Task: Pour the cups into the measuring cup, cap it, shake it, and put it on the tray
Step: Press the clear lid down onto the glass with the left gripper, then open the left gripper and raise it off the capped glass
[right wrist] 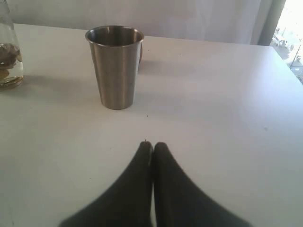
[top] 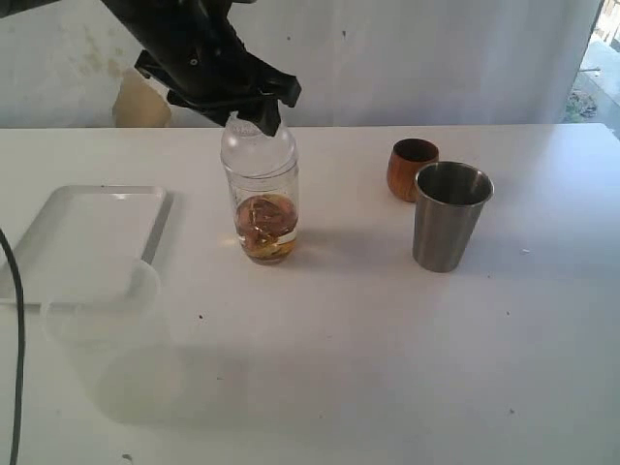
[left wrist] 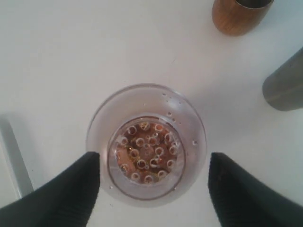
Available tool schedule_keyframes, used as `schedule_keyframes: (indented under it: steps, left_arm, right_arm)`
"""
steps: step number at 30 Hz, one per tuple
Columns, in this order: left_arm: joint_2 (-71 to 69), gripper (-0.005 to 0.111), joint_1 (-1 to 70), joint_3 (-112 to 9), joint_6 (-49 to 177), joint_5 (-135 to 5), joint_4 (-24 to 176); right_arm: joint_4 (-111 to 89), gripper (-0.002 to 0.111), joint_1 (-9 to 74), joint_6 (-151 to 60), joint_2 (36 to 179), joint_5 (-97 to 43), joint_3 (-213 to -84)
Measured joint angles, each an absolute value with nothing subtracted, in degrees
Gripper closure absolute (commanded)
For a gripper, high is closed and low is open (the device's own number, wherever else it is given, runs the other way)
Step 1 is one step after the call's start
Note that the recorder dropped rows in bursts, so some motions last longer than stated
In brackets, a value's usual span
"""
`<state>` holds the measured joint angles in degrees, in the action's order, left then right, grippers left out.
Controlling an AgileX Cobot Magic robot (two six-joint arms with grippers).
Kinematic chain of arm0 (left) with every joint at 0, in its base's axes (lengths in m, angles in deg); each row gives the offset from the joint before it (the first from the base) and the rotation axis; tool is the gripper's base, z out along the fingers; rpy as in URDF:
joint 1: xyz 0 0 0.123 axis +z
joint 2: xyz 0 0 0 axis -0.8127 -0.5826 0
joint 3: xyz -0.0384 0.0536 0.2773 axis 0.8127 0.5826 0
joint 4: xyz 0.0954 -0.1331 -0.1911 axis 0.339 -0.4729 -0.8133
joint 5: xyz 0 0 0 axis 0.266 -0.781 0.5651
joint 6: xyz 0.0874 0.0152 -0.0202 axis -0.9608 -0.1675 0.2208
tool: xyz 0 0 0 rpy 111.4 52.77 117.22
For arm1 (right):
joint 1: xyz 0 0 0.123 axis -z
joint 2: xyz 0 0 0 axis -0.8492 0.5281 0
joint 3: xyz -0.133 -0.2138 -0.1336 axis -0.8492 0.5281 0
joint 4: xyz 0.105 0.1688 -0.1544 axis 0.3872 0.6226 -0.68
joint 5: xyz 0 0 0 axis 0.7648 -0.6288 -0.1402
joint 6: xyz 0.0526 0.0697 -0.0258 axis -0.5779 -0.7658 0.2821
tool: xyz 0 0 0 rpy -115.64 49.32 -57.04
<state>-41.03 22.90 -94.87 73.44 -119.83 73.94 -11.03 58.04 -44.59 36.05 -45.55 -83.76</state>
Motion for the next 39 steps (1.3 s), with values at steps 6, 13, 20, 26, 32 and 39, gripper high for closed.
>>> schedule_keyframes:
  steps: [6,13,20,26,32,39]
  left_arm:
    - [-41.0,0.035,22.9,-94.9,71.1,-119.3,73.9]
    - [-41.0,0.039,22.9,-94.9,70.7,-117.8,73.9]
    - [-37.0,0.084,22.9,-95.0,70.7,-118.7,73.9]
    - [-36.0,0.107,22.9,-95.0,67.2,-130.1,73.8]
    - [-37.0,0.107,22.9,-95.0,66.4,-130.1,73.6]
    - [-39.9,0.107,22.9,-95.0,66.4,-128.5,73.7]
  right_arm:
    - [-11.0,0.108,58.0,-44.6,36.0,-45.6,-83.8]
    - [-11.0,0.108,58.0,-44.6,36.0,-45.6,-83.8]
    - [-11.0,0.108,58.0,-44.6,36.0,-45.6,-83.8]
    - [-11.0,0.108,58.0,-44.6,36.0,-45.6,-83.8]
    - [-11.0,0.108,58.0,-44.6,36.0,-45.6,-83.8]
    - [-11.0,0.108,58.0,-44.6,36.0,-45.6,-83.8]
